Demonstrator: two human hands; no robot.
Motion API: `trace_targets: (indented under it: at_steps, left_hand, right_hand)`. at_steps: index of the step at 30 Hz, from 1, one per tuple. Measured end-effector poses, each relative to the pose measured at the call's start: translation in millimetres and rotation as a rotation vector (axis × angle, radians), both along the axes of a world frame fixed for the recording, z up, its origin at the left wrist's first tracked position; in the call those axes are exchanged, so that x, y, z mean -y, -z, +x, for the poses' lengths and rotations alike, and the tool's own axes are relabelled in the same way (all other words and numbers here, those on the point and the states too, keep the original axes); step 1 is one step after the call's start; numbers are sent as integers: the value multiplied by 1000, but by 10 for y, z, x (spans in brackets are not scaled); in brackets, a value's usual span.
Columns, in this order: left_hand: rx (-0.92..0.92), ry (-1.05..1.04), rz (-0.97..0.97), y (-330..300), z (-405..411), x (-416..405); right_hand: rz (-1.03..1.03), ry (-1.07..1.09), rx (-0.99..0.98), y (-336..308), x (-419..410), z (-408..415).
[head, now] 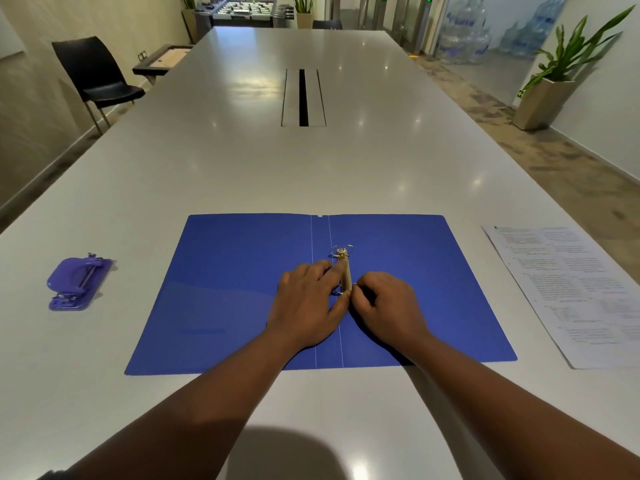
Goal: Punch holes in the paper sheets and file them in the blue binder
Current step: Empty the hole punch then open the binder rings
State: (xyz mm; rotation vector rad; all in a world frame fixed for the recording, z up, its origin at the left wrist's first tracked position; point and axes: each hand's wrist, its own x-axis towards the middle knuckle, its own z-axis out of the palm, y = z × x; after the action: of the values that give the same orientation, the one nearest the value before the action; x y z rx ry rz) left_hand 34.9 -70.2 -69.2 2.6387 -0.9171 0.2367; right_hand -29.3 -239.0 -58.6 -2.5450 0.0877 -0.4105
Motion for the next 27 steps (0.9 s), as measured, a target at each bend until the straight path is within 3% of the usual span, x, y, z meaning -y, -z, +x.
trace_targets:
  at_steps: [5,9,18,27]
  left_hand:
    - [-23,34,62,1,28,-31]
    - [-58,46,99,-30,28,-30]
    - [-171,-7,86,-274,-82,52]
    - [-227,-163,259,-616,-122,406]
  right_hand:
    - [36,1,19,-38,-9,-16]
    - [186,26,31,-76,21,-45]
    - [460,-36,-186,-166,309,2]
    - [409,-35,-156,-247,876,-287]
